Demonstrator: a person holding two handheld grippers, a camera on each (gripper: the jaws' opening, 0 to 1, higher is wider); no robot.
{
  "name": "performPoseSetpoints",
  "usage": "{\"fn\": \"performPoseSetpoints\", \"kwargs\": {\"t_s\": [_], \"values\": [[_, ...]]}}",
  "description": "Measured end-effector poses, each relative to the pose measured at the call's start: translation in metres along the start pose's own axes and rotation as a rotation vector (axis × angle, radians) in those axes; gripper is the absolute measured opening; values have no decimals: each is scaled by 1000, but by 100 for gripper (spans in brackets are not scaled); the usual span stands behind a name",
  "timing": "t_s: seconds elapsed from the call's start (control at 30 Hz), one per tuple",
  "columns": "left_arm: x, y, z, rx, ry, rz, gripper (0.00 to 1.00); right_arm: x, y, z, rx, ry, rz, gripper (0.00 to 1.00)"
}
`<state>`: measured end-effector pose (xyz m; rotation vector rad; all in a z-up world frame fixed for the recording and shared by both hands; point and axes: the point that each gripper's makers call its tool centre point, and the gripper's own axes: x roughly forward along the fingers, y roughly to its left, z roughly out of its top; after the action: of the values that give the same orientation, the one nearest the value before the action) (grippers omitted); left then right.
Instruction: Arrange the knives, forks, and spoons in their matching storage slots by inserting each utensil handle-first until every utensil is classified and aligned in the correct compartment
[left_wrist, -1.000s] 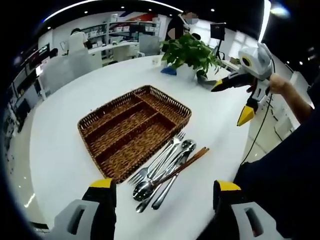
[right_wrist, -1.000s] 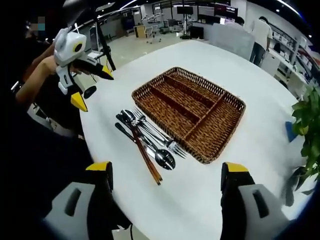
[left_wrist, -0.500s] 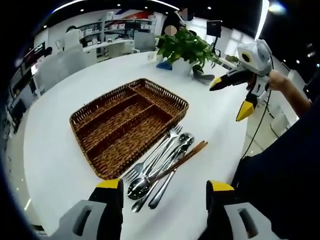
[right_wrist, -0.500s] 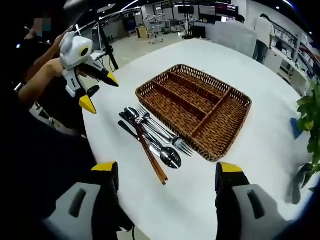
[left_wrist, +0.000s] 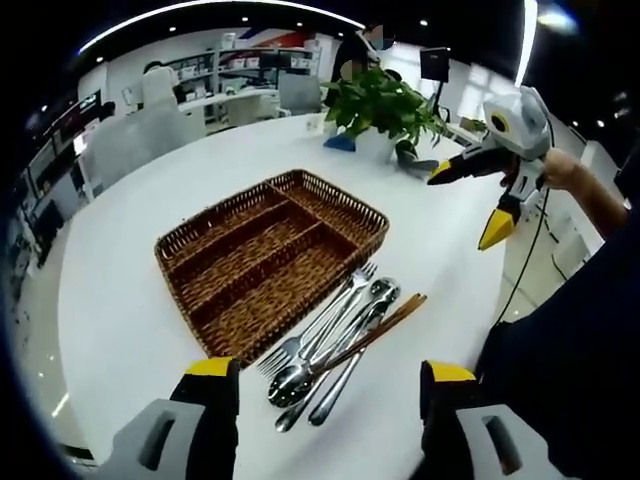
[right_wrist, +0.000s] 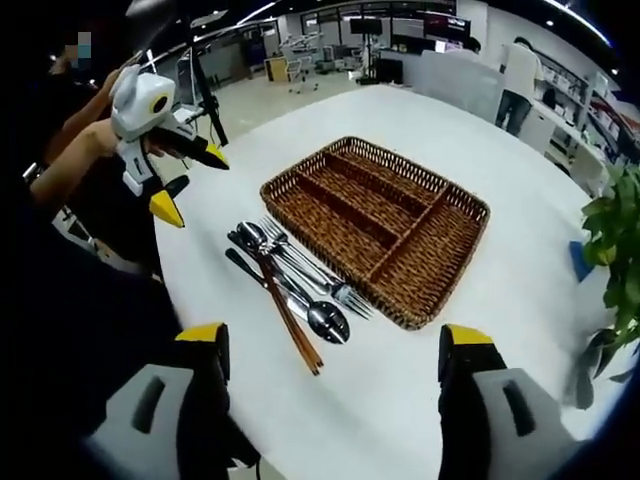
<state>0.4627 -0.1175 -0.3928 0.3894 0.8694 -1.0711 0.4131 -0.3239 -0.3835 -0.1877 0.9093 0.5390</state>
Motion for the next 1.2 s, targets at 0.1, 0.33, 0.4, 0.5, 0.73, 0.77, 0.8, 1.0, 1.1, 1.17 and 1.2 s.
{"fn": "performPoseSetpoints", "kwargs": {"t_s": [0.1, 0.33, 0.4, 0.5, 0.73, 0.77, 0.8, 1.0, 1.1, 1.17, 1.2], "values": [[1, 0, 0, -4, 0, 3, 81, 1, 0, 2, -6, 0, 0, 92], [3, 0, -1, -8, -9, 13, 89, 2, 0, 2, -16, -2, -2, 94], [4, -1, -4, -8, -6, 13, 89, 4, 0, 0, -16, 4, -1, 94], [6, -2, -8, -10, -2, 7, 90, 8, 1, -3, -10, 10, 1, 94], [6, -8, -13, -23, -19, 13, 96, 26, 7, -18, -4, 33, 27, 92], [6, -9, -13, -23, -22, 13, 97, 29, 10, -20, -2, 37, 36, 92], [6, -11, -13, -24, -23, 11, 97, 30, 10, -21, -1, 38, 37, 91], [8, -17, -14, -21, -26, 14, 100, 48, 23, -33, -12, 51, 80, 87], [8, -20, -12, -16, -35, 14, 100, 56, 33, -32, -55, 28, 111, 84], [8, -22, -11, -10, -37, 12, 100, 59, 36, -34, -72, 35, 122, 83], [8, -23, -11, -9, -37, 11, 100, 63, 41, -38, -96, 57, 139, 83]]}}
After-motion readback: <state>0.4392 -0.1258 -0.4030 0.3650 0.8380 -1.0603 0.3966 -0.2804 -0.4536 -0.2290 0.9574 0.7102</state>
